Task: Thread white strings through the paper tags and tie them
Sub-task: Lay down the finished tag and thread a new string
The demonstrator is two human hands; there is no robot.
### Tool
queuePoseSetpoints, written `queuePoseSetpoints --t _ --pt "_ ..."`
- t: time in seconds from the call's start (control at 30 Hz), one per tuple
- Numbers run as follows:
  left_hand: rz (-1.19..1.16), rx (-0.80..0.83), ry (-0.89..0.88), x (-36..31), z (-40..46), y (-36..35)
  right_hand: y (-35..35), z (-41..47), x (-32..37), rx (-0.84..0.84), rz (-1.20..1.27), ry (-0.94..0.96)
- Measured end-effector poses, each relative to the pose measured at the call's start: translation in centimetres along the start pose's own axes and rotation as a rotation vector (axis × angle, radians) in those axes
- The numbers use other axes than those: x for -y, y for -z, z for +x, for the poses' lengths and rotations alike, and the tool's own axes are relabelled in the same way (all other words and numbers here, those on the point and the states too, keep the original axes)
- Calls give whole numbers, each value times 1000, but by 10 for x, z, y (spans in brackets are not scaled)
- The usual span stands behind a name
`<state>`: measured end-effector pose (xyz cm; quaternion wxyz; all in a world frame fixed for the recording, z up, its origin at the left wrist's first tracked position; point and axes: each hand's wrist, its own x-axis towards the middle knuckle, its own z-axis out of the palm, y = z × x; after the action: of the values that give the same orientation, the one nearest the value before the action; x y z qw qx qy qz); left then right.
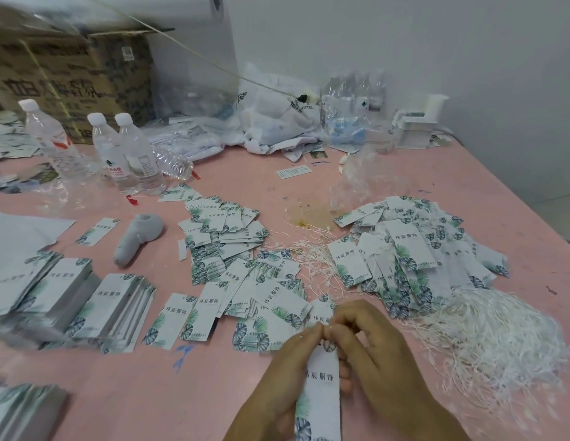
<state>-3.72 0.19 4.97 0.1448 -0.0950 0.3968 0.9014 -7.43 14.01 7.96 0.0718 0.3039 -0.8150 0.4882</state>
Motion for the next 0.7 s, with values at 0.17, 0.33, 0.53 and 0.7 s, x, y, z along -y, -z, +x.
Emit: queuePoseSetpoints --t 0.17,0.33,0.53,0.7 --pt "7 -43 -40 -4 0 2 -11 -7 -3 49 -132 184" --pt "-6 -51 -58 -6 0 0 -7 -9 -3 37 1 47" --pt "19 -91 -88 -5 2 -1 -6 -10 -3 34 206 -118" --pt "54 -153 -136 -4 2 -1 -4 -7 -11 -38 477 -270"
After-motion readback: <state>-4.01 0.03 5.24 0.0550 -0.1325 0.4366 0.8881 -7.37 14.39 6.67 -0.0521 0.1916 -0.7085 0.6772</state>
